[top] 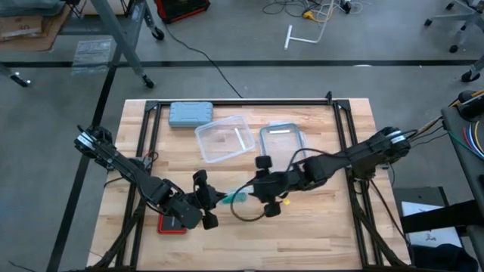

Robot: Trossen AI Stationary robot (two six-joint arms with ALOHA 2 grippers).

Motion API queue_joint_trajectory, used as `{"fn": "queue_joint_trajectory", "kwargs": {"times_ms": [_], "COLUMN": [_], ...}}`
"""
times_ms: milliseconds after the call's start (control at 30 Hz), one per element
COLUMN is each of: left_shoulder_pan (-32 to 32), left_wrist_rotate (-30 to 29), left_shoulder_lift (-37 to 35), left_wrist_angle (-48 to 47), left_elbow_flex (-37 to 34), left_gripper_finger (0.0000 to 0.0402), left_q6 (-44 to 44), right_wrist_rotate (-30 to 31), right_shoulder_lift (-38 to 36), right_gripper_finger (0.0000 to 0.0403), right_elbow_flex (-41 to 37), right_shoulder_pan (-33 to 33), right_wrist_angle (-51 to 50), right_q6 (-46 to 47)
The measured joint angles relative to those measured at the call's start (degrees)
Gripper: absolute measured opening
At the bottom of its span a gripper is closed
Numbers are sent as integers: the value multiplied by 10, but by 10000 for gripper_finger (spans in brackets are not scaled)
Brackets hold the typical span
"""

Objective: Roll bandage
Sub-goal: Close the transparent zip bag

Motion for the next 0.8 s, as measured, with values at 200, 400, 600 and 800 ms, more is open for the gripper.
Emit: {"fn": "queue_joint_trajectory", "kwargs": {"times_ms": [200,400,600,800], "left_shoulder_pan": [0,0,-1,-1], "left_wrist_rotate": [1,2,3,5], "left_shoulder_lift": [0,0,0,0], "left_wrist_angle": [2,9,14,20], "left_elbow_flex": [0,0,0,0], "left_gripper_finger": [0,0,0,0], "left_q6": [-1,-2,-2,1], "right_wrist_rotate": [-2,-3,-8,-29], "right_shoulder_lift": [81,136,145,143], "right_gripper_finger": [155,151,129,75], "right_elbow_flex": [74,130,147,147], "right_shoulder_pan": [-1,-3,-6,-12], "right_wrist_angle": [-10,-22,-23,-26], "right_q6": [-30,-47,-48,-48]}}
